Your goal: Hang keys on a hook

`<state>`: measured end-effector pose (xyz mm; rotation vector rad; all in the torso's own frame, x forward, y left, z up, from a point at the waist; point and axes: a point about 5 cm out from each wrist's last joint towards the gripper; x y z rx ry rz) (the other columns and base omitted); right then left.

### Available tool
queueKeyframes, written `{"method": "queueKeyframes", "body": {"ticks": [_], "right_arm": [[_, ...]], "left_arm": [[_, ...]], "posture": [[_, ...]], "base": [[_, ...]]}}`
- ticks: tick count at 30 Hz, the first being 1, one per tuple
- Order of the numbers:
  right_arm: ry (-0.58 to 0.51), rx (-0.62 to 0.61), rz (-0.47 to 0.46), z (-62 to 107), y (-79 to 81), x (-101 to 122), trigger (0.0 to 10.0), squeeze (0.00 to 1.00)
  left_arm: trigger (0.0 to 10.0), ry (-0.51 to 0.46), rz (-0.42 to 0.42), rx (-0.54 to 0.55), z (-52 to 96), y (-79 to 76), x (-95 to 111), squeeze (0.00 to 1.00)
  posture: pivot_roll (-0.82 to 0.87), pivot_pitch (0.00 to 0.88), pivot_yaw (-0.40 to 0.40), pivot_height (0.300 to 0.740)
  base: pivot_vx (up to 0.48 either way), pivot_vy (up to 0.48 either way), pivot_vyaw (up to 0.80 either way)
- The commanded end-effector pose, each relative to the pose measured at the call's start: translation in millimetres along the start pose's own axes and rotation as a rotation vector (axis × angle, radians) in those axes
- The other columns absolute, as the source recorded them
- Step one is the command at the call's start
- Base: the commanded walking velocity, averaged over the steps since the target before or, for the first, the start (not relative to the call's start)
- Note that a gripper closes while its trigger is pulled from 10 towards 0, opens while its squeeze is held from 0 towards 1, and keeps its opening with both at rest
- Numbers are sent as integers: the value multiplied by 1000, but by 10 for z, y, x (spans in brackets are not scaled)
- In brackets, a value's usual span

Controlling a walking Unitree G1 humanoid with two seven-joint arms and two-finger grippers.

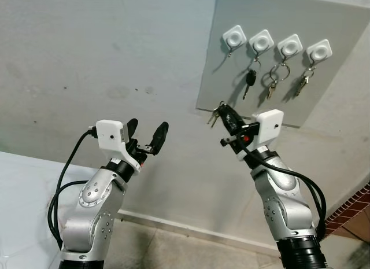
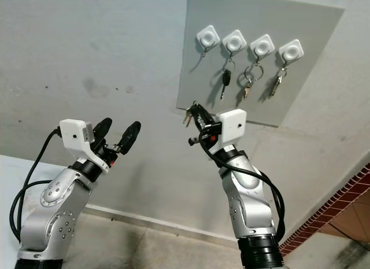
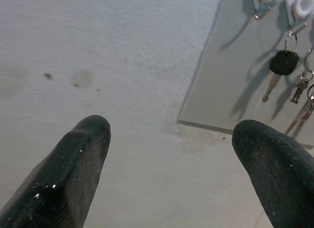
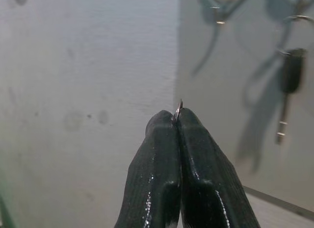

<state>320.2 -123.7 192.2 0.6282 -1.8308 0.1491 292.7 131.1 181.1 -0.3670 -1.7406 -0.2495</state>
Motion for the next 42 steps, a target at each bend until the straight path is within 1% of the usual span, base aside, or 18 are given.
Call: {"method": "queueKeyframes", "body": {"ticks": [1,2,4,5,10,15,22,27,28,29,30,32,33,35,38,40,42], "right_arm": [[-21,-25,4,17,-31,25,10000,0],[-22,-28,4,23,-33,24,10000,0],[-21,-27,3,26,-32,22,10000,0],[-20,-27,7,30,-41,22,10000,0],[-25,-22,23,-6,-72,53,10000,0],[-33,-4,29,-46,-55,70,10000,0],[-57,17,21,-134,-17,97,10000,0],[-70,44,2,-240,41,102,10000,0],[-70,44,2,-240,41,102,10000,0],[-71,54,-4,-281,59,102,10000,0],[-71,54,-4,-281,59,102,10000,0],[-75,75,-15,-354,88,105,10000,0],[-75,75,-15,-354,88,105,10000,0],[-74,87,-16,-417,103,104,10000,0],[-75,90,-18,-462,97,106,10000,0],[-77,91,-18,-498,95,110,10000,0],[-88,91,-26,-585,90,137,10000,0]], "left_arm": [[10000,11,-16,-33,-49,-29,11,0],[10000,8,-21,-44,-81,-35,25,0],[10000,12,-21,-52,-100,-40,27,0],[10000,10,-36,-72,-121,-63,35,0],[10000,17,-47,-128,-139,-137,32,0],[10000,20,-56,-140,-152,-141,30,0],[10000,2,-68,-162,-224,-141,91,0],[10000,-12,-68,-204,-256,-199,124,0],[10000,-12,-68,-204,-256,-199,124,0],[10000,-15,-69,-212,-268,-225,128,0],[10000,-15,-69,-212,-268,-225,128,0],[10000,-23,-61,-230,-288,-271,139,0],[10000,-23,-61,-230,-288,-271,139,0],[10000,-32,-75,-245,-304,-297,165,0],[10000,-37,-67,-243,-322,-290,176,0],[10000,-39,-76,-242,-342,-278,188,0],[10000,-49,-75,-244,-377,-258,236,0]], "posture": [[23,14,-7,740],[22,14,-5,740],[21,13,2,740],[21,13,2,740],[20,14,16,740],[17,13,34,740],[25,2,40,740],[36,0,29,740],[36,0,29,740],[38,0,26,740],[38,0,26,740],[44,2,18,740],[44,2,18,740],[44,2,18,740],[52,5,8,740],[52,7,7,740],[51,11,6,740]], "base": [[0,0,0],[0,0,0],[0,0,0],[0,0,0],[0,0,0],[0,0,0],[0,0,0],[0,0,0],[0,0,0],[0,0,0],[0,0,0],[0,0,0],[0,0,0],[0,0,0],[0,0,0],[0,0,0],[0,0,0]]}}
Point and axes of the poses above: a point about 5 cm out from each wrist's last joint towards the gripper, its own z axis pointing back from the gripper into the wrist, its own x axis along the axis of the wrist's last joint, y = z × x, and after that the axes turned 10 degrees about -z, right-handed
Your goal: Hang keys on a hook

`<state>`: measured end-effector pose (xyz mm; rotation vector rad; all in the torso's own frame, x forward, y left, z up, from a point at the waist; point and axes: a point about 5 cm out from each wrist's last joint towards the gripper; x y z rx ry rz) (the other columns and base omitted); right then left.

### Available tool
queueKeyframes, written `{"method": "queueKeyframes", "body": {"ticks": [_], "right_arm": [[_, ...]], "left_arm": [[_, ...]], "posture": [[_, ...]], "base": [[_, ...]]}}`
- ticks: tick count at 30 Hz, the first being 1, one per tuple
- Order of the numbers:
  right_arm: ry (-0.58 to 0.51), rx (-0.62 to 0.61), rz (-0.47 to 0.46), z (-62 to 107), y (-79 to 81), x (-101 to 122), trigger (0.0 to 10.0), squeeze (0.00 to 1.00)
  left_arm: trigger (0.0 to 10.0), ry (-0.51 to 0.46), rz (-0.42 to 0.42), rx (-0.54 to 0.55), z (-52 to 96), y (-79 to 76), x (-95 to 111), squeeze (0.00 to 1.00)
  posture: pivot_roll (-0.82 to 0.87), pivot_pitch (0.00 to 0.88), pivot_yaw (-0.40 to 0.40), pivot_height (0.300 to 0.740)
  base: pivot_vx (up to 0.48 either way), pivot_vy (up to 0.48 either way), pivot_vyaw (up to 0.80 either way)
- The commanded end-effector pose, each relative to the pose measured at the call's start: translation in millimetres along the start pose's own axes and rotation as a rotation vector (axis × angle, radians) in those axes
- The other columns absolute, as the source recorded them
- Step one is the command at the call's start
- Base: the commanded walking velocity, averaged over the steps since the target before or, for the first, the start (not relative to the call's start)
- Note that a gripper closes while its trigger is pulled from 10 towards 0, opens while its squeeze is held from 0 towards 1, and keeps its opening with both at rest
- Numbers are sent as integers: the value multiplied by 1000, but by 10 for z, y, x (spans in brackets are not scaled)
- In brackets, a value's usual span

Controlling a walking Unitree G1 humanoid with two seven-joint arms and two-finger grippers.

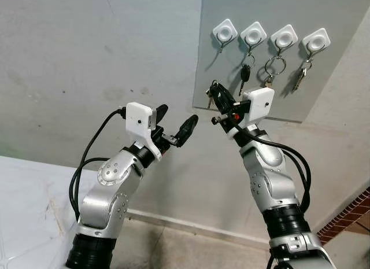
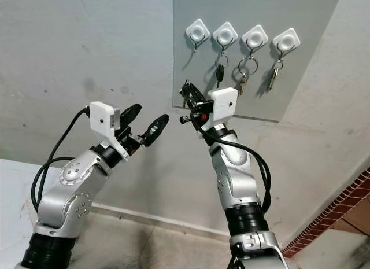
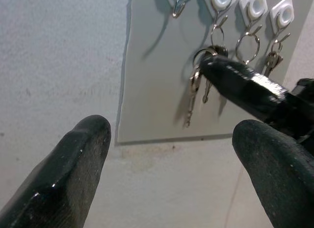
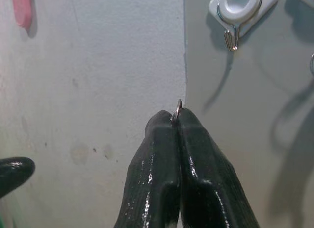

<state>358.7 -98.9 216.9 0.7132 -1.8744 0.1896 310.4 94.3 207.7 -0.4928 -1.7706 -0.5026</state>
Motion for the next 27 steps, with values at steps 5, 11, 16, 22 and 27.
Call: {"method": "queueKeyframes", "body": {"ticks": [5,11,16,22,27], "right_arm": [[-64,7,-17,-185,-10,144,10000,0],[-131,-9,-46,-315,-19,293,10000,0],[-163,-10,-63,-373,-23,360,10000,0],[-178,7,-74,-445,-3,400,10000,0],[-181,12,-81,-491,1,411,10000,0]], "left_arm": [[10000,-11,-20,-15,-51,40,62,0],[10000,-20,-7,-29,-88,28,82,0],[10000,-21,-8,-33,-96,11,77,0],[10000,-21,-2,-30,-94,10,71,0],[10000,-23,3,-24,-94,8,72,0]], "posture": [[50,14,8,740],[41,22,10,740],[41,23,9,740],[43,25,5,740],[46,28,-1,740]], "base": [[0,0,0],[0,0,0],[0,0,0],[0,0,0],[0,0,0]]}}
Point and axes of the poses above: a point about 5 cm out from each wrist's last joint towards the gripper, its own z axis pointing back from the gripper into the wrist, its own x axis along the axis of the wrist's last joint, y = z × x, and after that the axes turned 10 degrees about -z, right-handed
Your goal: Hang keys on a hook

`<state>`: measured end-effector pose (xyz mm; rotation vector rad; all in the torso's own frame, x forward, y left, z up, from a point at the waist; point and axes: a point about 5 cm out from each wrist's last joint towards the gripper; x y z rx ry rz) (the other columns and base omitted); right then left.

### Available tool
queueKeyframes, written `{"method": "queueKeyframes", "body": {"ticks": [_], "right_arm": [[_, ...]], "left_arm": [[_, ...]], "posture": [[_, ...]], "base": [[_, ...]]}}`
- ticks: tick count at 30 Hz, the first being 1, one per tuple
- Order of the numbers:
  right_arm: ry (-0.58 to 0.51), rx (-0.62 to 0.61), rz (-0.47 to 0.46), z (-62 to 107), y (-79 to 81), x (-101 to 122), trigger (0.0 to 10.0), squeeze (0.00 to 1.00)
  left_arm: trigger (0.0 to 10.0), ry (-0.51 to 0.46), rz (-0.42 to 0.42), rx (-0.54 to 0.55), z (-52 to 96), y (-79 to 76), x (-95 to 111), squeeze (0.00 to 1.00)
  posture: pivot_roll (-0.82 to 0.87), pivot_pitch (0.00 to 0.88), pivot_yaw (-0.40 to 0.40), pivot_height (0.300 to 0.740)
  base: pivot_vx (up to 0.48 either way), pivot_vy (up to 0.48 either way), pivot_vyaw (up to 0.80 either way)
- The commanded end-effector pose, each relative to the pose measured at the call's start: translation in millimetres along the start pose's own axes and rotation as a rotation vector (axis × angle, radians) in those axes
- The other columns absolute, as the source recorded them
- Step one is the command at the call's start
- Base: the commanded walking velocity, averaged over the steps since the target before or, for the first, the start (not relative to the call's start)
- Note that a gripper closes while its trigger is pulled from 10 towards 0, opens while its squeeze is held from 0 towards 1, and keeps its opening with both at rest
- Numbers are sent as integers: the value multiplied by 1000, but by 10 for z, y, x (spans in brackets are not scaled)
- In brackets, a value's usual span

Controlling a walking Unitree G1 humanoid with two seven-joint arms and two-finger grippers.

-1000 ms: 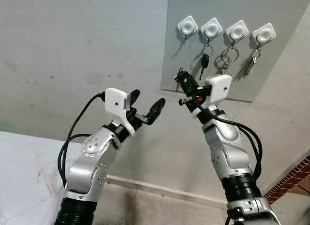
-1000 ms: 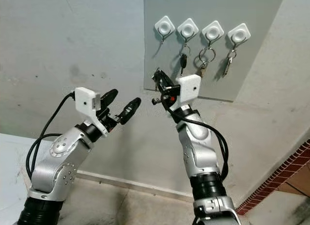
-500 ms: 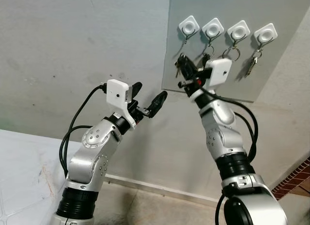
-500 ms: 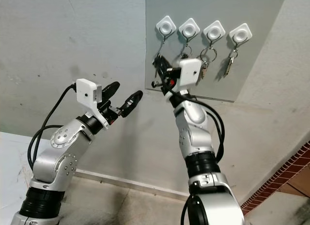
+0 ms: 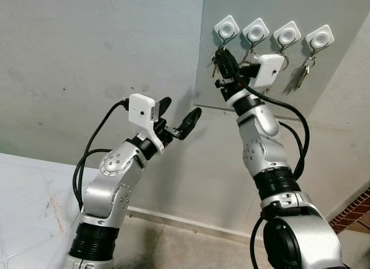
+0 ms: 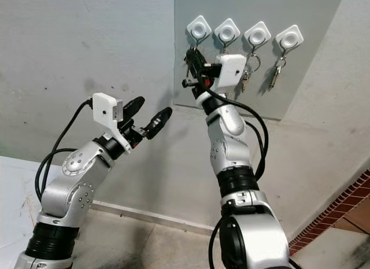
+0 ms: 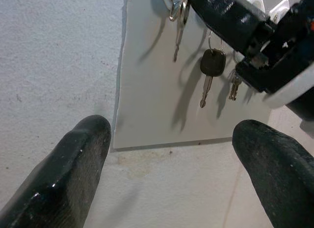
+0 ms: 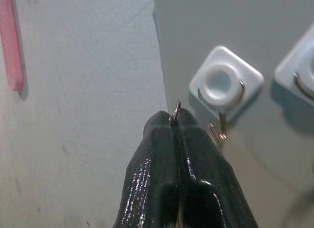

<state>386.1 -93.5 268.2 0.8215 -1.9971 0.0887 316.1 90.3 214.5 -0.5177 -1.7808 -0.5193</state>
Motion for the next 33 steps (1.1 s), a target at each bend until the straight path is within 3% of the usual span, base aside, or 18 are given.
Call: {"method": "queueKeyframes", "body": {"ticks": [1,10,26,33], "right_arm": [[-19,9,-9,-49,13,38,10000,0],[-27,-20,-56,-93,-27,43,10000,0],[-23,-153,-324,74,-183,-179,10000,0],[-16,-104,-315,82,-124,-196,10000,0]], "left_arm": [[10000,-6,-1,1,-10,4,20,0],[10000,-8,6,6,-9,-2,16,0],[10000,-9,23,12,6,-10,21,0],[10000,-11,31,15,6,-13,21,0]], "posture": [[46,28,-1,740],[46,31,-5,740],[45,39,-6,740],[44,38,-7,740]], "base": [[0,0,0],[0,0,0],[0,0,0],[0,0,0]]}}
Point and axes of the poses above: a point about 5 cm out from each wrist's last joint towards the gripper, its own z axis pointing back from the gripper into the wrist, its own x axis along the axis of the wrist's last joint, y = z × x, and after that the axes turned 10 degrees about -z, right-handed
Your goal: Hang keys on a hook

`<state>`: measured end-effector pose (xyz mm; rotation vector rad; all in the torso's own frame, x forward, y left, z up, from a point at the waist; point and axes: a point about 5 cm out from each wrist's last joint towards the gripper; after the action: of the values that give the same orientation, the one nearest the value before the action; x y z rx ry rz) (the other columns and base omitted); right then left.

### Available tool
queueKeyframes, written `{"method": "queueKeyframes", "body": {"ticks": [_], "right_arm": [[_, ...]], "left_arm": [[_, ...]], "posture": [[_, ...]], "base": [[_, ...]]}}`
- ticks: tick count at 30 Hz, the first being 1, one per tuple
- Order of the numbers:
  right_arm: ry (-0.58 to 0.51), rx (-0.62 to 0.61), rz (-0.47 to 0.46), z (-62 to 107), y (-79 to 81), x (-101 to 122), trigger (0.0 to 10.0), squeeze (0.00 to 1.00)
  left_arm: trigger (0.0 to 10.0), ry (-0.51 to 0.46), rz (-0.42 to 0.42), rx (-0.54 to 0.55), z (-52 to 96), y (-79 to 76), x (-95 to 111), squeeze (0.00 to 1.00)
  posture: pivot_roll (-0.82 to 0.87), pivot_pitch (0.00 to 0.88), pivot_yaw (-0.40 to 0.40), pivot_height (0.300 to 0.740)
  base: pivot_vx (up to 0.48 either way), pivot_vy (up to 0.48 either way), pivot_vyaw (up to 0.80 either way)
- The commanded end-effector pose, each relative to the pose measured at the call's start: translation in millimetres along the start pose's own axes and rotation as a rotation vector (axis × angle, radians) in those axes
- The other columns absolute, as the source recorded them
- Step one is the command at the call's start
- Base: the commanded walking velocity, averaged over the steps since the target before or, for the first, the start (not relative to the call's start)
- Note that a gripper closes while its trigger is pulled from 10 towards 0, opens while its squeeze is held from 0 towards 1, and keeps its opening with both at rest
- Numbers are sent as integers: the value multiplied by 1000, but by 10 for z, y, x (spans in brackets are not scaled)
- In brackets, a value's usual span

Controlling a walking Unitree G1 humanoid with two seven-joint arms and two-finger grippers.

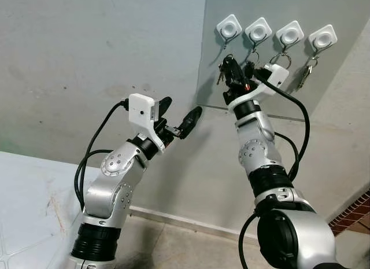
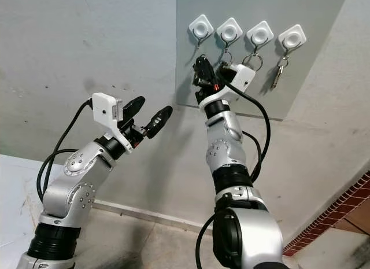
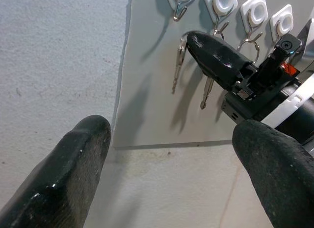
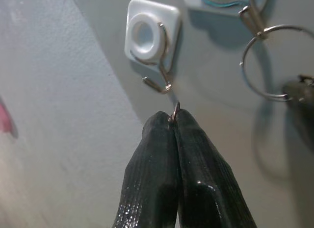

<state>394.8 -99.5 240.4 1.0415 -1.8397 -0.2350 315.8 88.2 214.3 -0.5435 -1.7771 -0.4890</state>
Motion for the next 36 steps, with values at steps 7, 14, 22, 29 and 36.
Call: {"method": "queueKeyframes", "body": {"ticks": [7,14,22,29,36], "right_arm": [[20,81,19,-96,136,14,10000,0],[16,93,19,-186,176,72,10000,0],[-8,74,21,-248,172,157,10000,0],[-42,38,3,-226,110,200,10000,0],[-60,43,-17,-177,81,189,10000,0]], "left_arm": [[10000,-6,1,12,11,7,27,0],[10000,-7,5,15,17,-1,30,0],[10000,-5,9,20,23,0,23,0],[10000,-4,11,19,24,3,24,0],[10000,-2,18,14,14,-4,20,0]], "posture": [[47,38,-11,740],[51,41,-16,740],[51,43,-17,740],[49,46,-12,740],[41,48,-7,740]], "base": [[0,0,0],[0,0,0],[0,0,0],[0,0,0],[0,0,0]]}}
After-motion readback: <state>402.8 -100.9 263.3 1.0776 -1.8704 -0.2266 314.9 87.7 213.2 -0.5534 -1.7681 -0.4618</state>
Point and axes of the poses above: a point about 5 cm out from each wrist's last joint towards the gripper, its own z axis pointing back from the gripper into the wrist, its own x axis along the axis of the wrist's last joint, y = z × x, and after that the axes turned 10 degrees about -z, right-handed
